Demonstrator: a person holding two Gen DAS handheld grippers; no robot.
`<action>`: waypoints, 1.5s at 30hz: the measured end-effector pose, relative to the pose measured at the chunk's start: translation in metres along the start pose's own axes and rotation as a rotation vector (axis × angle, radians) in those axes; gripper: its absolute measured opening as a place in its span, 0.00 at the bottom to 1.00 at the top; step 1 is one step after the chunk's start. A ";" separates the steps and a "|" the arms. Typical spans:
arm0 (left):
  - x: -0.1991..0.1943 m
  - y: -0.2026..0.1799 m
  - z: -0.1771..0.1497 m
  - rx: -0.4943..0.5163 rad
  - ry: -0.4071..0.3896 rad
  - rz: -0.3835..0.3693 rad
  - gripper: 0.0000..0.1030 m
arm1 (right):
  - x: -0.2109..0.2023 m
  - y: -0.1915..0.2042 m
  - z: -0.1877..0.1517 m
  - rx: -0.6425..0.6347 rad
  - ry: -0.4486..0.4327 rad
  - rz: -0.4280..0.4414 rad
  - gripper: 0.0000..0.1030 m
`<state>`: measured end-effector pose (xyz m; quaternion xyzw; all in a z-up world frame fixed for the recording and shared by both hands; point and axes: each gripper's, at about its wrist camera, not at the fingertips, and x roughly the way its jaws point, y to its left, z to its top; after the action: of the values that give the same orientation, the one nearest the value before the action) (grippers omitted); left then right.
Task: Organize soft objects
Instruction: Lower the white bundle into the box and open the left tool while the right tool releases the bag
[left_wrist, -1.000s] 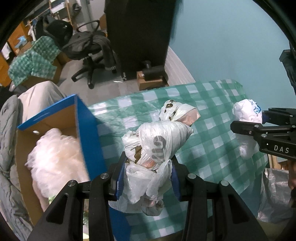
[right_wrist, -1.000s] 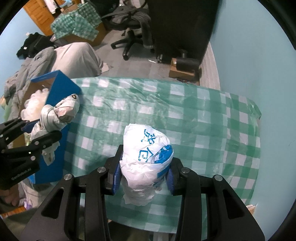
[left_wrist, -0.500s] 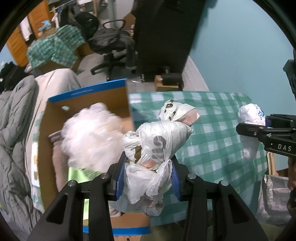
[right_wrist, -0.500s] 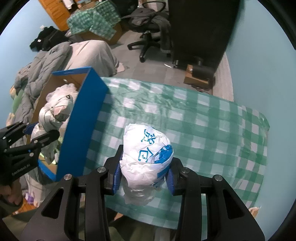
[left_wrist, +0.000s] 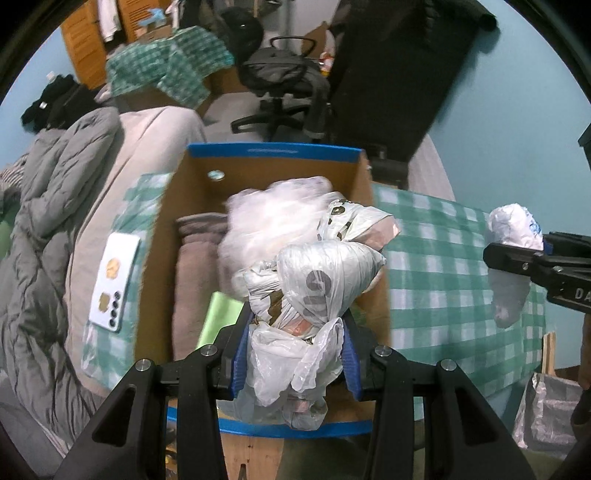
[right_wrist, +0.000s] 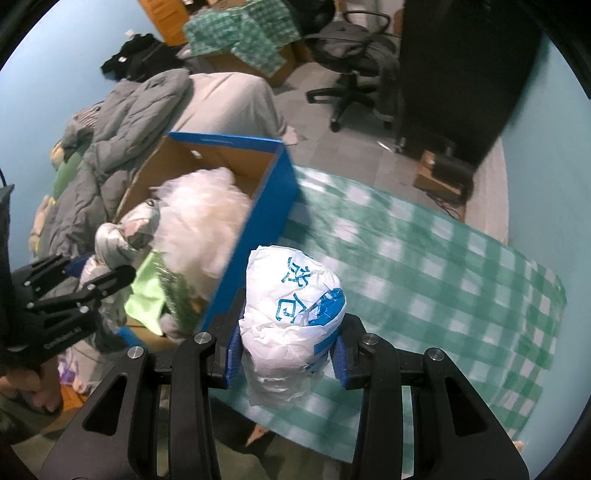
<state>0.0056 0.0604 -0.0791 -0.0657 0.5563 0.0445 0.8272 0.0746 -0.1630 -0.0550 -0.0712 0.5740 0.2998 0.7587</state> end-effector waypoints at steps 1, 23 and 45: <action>0.001 0.004 -0.001 -0.006 0.001 0.005 0.41 | 0.002 0.006 0.003 -0.009 0.000 0.007 0.37; 0.022 0.077 -0.017 -0.123 0.036 0.041 0.41 | 0.049 0.105 0.021 -0.093 0.071 0.129 0.37; 0.018 0.082 -0.015 -0.053 0.033 0.038 0.71 | 0.062 0.115 0.014 -0.003 0.064 0.103 0.61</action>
<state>-0.0130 0.1389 -0.1061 -0.0777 0.5697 0.0737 0.8149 0.0345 -0.0409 -0.0797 -0.0522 0.6006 0.3367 0.7233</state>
